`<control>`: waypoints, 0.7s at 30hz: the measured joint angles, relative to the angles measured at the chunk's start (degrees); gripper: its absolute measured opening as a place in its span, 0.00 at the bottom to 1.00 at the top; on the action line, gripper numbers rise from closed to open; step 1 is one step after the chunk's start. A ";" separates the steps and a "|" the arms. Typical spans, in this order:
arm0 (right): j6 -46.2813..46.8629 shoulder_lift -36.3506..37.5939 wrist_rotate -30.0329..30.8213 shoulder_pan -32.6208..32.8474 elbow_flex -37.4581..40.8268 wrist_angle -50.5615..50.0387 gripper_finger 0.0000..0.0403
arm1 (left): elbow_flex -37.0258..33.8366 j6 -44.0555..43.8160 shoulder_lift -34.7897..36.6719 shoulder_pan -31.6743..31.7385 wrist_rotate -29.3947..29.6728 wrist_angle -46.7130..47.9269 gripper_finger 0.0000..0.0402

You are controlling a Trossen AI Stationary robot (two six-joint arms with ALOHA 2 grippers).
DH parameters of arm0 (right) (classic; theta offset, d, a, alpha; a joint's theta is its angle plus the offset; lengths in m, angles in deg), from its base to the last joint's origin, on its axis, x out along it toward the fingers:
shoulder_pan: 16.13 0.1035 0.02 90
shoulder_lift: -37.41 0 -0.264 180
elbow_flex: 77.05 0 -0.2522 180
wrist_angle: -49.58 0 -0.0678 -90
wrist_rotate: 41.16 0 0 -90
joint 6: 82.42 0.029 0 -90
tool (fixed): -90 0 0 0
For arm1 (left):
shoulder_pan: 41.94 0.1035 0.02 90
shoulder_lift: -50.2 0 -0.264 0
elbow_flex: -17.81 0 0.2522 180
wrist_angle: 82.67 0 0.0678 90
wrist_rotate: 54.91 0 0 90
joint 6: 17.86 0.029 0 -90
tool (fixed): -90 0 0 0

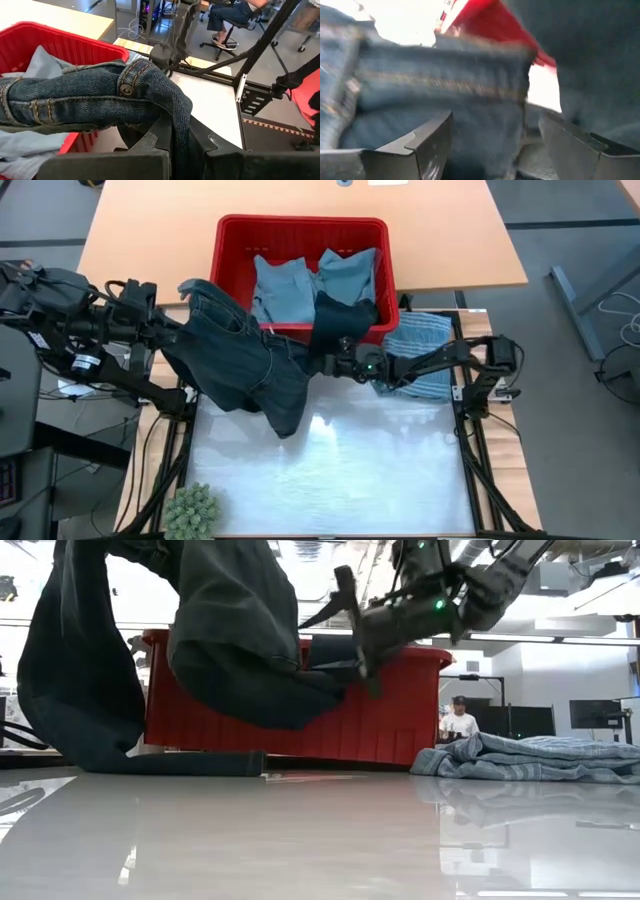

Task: Fold Laundry from Bin
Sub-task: Fold the black pants

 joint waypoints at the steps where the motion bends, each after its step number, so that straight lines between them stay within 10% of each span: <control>1: -0.01 -1.50 -0.97 -0.04 -0.13 1.48 0.79 | 0.02 -0.31 -0.36 0.00 0.23 0.02 0.02; 12: 1.44 -15.73 -11.06 -0.07 -6.85 26.43 0.71 | 0.04 -0.52 -1.15 0.00 0.85 -0.18 0.02; 21: 1.93 -14.70 -14.00 2.00 -11.56 29.23 0.07 | 0.04 0.31 -1.44 0.00 1.19 -2.09 0.02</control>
